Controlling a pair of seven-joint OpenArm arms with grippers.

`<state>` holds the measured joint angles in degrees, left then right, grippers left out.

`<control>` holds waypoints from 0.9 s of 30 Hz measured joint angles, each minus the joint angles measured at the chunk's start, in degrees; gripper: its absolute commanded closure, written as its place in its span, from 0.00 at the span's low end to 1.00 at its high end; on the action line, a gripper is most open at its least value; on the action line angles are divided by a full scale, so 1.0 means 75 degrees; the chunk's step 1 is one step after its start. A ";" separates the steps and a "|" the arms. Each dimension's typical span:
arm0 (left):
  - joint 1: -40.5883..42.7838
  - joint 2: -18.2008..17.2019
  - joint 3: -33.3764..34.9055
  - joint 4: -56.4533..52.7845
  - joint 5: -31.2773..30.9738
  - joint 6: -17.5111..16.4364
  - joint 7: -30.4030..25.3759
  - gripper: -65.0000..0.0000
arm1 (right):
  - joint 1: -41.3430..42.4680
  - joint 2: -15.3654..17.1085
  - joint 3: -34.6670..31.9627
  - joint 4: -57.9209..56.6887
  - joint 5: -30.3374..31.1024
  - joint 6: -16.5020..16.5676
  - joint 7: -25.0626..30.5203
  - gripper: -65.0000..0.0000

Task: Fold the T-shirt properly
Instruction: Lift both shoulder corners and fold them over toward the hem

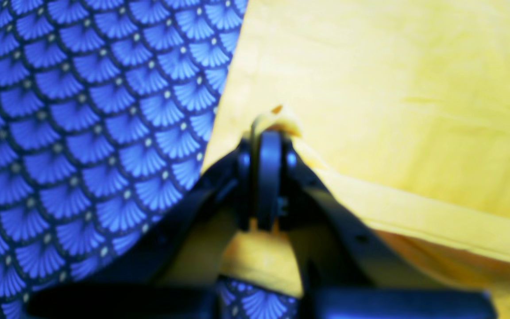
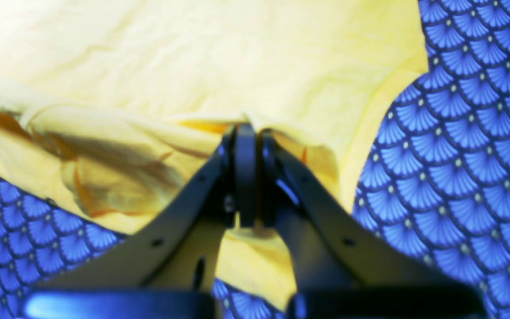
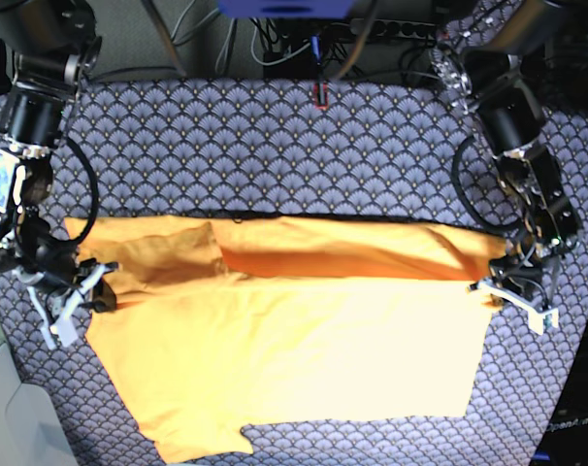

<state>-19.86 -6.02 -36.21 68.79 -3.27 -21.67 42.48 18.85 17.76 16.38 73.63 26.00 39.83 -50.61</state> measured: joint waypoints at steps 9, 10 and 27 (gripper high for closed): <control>-0.0385 -0.0023 0.0000 -0.0586 0.0003 0.0000 -0.0417 1.00 | 0.0347 0.0195 -0.0154 -0.1029 -0.0015 -0.0003 0.0554 1.00; -0.0452 -0.0029 0.0000 -0.0632 0.0003 0.0000 -0.0452 1.00 | 0.0382 0.0219 -0.0146 -0.1075 -0.0035 0.0000 0.0554 1.00; -0.0705 -0.0041 0.0000 -0.1072 0.0006 0.0026 -0.0472 1.00 | 0.0740 0.0274 -0.0906 -0.1507 -0.0035 -0.0003 0.0839 1.00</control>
<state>-25.15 -6.33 -36.21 60.75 -3.22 -21.47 38.94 24.40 19.81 9.58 62.33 25.74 39.81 -44.31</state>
